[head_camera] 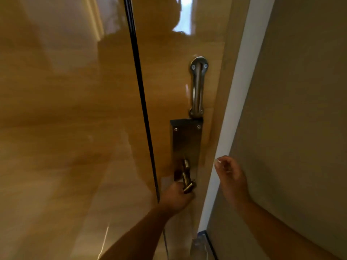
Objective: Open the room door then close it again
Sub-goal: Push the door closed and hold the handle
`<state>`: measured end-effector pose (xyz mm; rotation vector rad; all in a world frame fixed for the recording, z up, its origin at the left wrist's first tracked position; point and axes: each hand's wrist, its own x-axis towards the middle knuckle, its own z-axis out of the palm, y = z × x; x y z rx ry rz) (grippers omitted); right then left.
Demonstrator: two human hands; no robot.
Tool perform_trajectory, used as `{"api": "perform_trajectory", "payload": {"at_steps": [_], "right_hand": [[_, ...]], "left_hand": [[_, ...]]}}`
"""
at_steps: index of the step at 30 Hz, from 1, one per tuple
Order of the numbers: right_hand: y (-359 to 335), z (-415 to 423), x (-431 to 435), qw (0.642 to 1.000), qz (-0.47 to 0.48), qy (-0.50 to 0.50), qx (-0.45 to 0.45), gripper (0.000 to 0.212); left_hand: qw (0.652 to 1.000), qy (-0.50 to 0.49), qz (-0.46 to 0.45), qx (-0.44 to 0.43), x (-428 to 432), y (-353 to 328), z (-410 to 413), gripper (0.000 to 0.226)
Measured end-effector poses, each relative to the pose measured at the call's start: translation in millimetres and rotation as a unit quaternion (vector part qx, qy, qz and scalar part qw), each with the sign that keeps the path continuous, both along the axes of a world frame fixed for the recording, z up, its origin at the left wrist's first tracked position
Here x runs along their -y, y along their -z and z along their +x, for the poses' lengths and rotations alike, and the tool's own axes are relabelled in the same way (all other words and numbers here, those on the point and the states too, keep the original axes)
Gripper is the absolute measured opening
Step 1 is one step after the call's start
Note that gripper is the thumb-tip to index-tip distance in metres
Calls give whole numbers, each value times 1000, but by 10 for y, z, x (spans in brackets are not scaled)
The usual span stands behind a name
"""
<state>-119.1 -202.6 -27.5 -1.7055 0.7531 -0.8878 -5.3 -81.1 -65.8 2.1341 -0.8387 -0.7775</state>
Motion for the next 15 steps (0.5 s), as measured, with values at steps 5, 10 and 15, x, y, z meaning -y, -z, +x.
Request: {"api": "perform_trajectory", "payload": {"at_steps": [5,10,15], "right_hand": [[136,90,124,999,-8,19,-46,16],[344,247,169,998,26,3,-66,10],[428,411,195,996,52,-22,-62,4]], "left_hand": [[999,-14,-2,-35,273,26,371,17],[1000,-8,-13,-27,460,57,673,18],[998,-32,-19,41,566,80,803,16]]}}
